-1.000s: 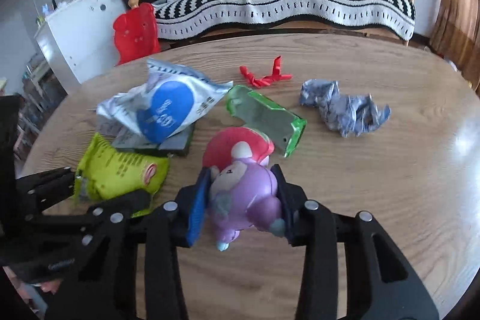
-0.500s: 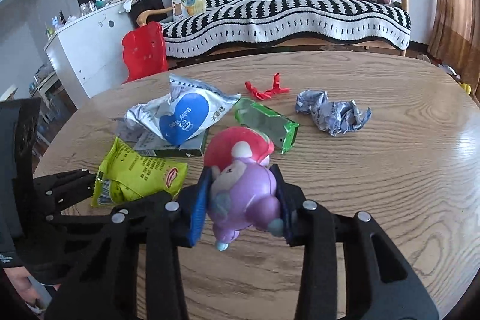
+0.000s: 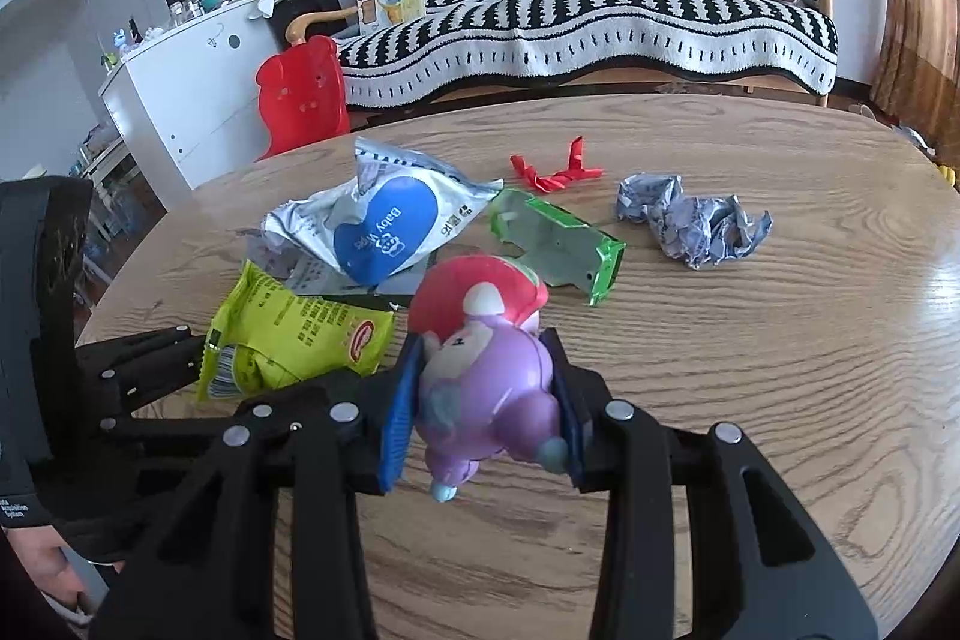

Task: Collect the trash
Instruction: 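Lift both held items and turn toward the black bin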

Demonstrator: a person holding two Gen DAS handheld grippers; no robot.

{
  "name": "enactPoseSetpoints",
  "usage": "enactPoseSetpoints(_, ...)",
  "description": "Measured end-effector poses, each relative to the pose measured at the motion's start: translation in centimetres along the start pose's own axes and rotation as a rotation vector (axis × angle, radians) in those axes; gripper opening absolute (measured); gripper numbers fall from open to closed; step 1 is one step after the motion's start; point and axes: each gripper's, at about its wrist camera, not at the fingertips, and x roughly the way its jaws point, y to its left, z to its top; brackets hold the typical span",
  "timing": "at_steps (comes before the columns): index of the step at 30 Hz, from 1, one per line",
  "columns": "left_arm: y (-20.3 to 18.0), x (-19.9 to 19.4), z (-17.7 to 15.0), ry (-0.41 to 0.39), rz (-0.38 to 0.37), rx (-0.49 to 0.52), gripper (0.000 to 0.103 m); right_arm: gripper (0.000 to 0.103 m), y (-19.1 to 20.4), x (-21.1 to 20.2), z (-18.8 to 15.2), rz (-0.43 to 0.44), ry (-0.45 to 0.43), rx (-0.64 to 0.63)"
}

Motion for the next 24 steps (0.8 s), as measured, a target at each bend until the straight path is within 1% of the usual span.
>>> enactPoseSetpoints(4,-0.1,0.0,-0.1,0.001,0.001,0.000,0.047,0.039,-0.1,-0.1,0.1,-0.001,-0.010,0.002)
enactPoseSetpoints(7,-0.3,-0.7,0.2,-0.017,-0.005,-0.003,0.047,0.039,-0.5,-1.4,0.3,-0.004,-0.065,0.038)
enactPoseSetpoints(10,-1.3,-2.4,0.7,-0.081,0.025,0.029,0.047,0.039,-1.6,-4.0,0.4,0.017,-0.149,0.110)
enactPoseSetpoints(11,-1.7,-3.0,0.7,-0.099,0.018,0.034,0.047,0.039,-1.9,-5.4,0.2,0.018,-0.183,0.130)
enactPoseSetpoints(14,-3.4,-5.1,0.2,-0.141,-0.060,0.034,0.047,0.039,-3.3,-10.0,-1.5,0.007,-0.282,0.190)
enactPoseSetpoints(15,-4.6,-6.0,0.0,-0.157,-0.089,0.033,0.047,0.039,-4.1,-12.2,-2.6,-0.005,-0.323,0.217)
enactPoseSetpoints(17,-7.3,-7.2,-0.2,-0.167,-0.137,0.049,0.047,0.039,-6.0,-16.0,-4.8,-0.043,-0.376,0.250)
enactPoseSetpoints(18,-9.6,-8.2,-0.4,-0.177,-0.178,0.091,0.047,0.039,-7.5,-18.7,-6.4,-0.090,-0.402,0.264)
enactPoseSetpoints(19,-12.2,-9.0,-0.8,-0.180,-0.206,0.142,0.047,0.039,-8.7,-20.5,-7.5,-0.128,-0.415,0.278)
enactPoseSetpoints(20,-13.9,-9.4,-1.0,-0.178,-0.224,0.169,0.047,0.039,-10.4,-22.8,-8.9,-0.175,-0.426,0.298)
enactPoseSetpoints(22,-18.8,-9.9,-1.9,-0.129,-0.304,0.237,0.047,0.040,-13.0,-26.4,-11.5,-0.262,-0.434,0.337)
enactPoseSetpoints(23,-21.0,-9.8,-2.4,-0.095,-0.337,0.272,0.047,0.040,-14.0,-27.8,-12.5,-0.285,-0.436,0.355)
enactPoseSetpoints(24,-23.8,-9.5,-3.2,-0.050,-0.372,0.328,0.047,0.040,-15.5,-29.6,-14.2,-0.303,-0.436,0.392)
